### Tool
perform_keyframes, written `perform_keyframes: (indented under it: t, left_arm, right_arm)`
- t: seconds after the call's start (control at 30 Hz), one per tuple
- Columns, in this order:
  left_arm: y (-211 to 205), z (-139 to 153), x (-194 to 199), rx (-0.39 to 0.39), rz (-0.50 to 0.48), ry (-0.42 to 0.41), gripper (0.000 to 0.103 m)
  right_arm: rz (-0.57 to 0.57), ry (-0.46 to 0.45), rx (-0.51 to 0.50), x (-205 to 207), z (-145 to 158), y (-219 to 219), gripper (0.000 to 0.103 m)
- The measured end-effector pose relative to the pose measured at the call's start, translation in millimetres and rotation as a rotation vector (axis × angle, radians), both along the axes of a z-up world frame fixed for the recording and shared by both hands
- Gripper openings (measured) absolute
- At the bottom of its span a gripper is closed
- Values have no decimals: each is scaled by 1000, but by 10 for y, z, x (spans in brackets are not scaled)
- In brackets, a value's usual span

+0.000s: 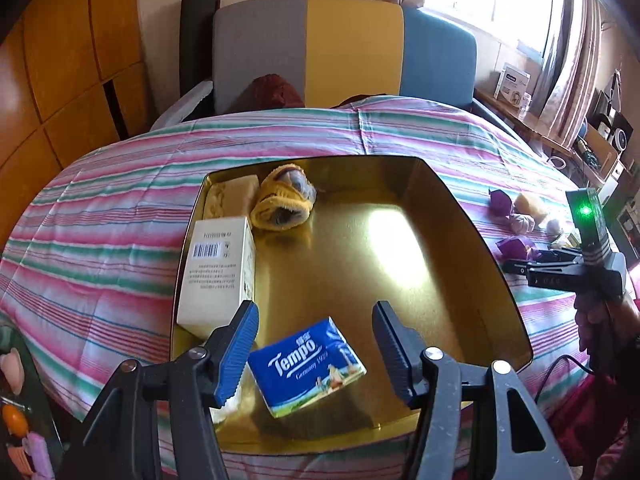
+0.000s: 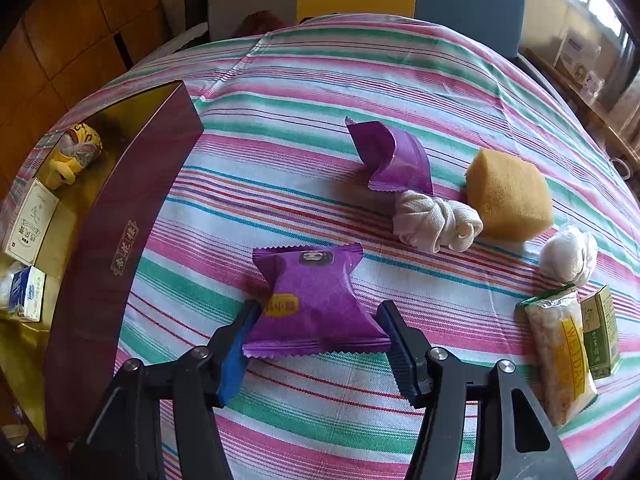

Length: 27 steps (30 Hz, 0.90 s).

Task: Organize objects
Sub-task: 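Open the left gripper to drop the plush toy in the tray, then carry the purple candy packet into the tray and open the right gripper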

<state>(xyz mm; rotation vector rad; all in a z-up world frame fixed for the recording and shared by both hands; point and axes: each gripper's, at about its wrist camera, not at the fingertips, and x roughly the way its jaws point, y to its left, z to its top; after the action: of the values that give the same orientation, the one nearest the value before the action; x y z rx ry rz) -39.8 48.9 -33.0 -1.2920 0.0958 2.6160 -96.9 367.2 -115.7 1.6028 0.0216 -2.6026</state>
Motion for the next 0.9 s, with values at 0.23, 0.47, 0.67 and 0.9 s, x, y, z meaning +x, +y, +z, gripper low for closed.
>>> perform_keyframes:
  t: [0.23,0.47,0.67,0.9]
  left_arm:
    - [-107,-78,94,17,16,-26,60]
    - [-378,-190,158,57,75,-55,60]
    - [-692,-195,178,91,151,-51,60]
    - [-891,-169,161,125,199,-37,60]
  right_arm:
    - [-17,12,0,-7,1,17,61]
    - [-15,43,35,34,17,-29,54]
    - [-47,121,-47,143,396,-98,53]
    - [162,177,-134,101,923,-971,53]
